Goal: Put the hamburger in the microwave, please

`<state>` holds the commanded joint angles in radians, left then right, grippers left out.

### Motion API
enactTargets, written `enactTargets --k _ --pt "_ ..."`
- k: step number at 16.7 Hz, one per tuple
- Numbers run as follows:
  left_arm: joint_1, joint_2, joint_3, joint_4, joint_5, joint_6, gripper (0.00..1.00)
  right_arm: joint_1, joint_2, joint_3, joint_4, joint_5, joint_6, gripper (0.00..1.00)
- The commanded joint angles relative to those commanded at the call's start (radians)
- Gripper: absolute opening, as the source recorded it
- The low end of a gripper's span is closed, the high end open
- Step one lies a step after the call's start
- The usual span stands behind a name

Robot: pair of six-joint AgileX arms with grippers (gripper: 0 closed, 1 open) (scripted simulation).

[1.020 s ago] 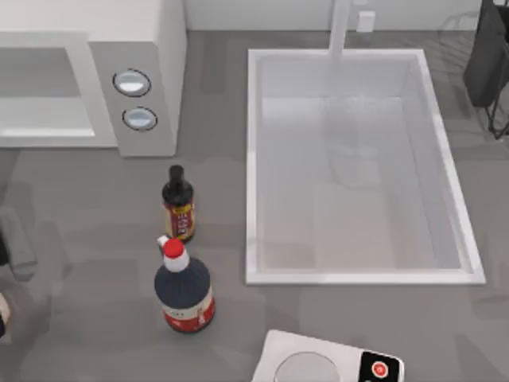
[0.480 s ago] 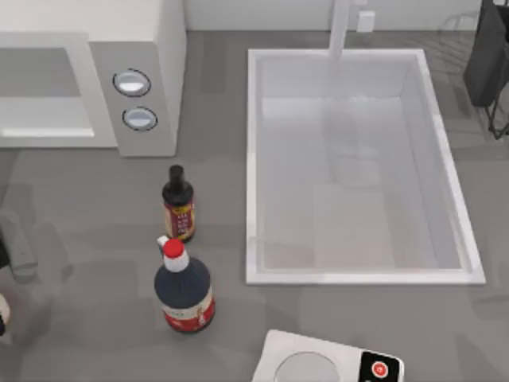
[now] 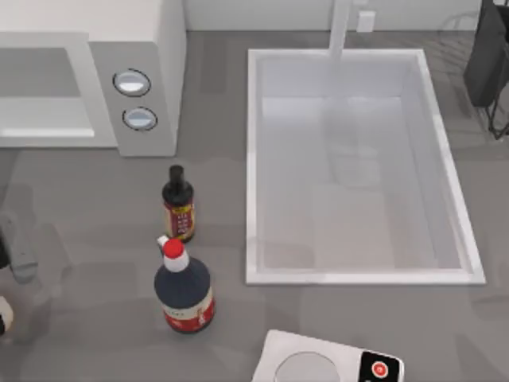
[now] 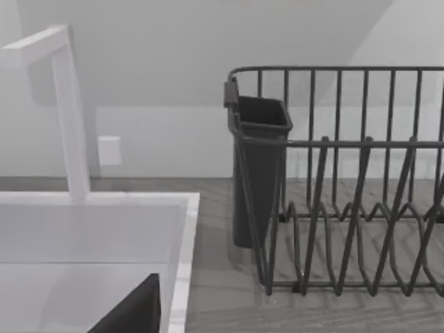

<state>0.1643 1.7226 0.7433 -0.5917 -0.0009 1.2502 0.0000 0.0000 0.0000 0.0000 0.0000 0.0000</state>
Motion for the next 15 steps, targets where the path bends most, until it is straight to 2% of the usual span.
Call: enactTargets --k 3,4,8,15 --pt "0.000 0.000 0.000 0.000 0.000 0.000 0.00 0.000 0.000 0.000 0.000 0.000 0.000 1.00" --pt "-0.001 -0.068 0.034 -0.099 0.010 -0.024 0.00 0.000 0.000 0.000 0.000 0.000 0.000 1.00" --pt "-0.002 -0.094 0.090 -0.173 0.010 -0.019 0.00 0.000 0.000 0.000 0.000 0.000 0.000 1.00" --pt "-0.005 -0.220 0.282 -0.511 0.010 -0.027 0.00 0.000 0.000 0.000 0.000 0.000 0.000 1.00"
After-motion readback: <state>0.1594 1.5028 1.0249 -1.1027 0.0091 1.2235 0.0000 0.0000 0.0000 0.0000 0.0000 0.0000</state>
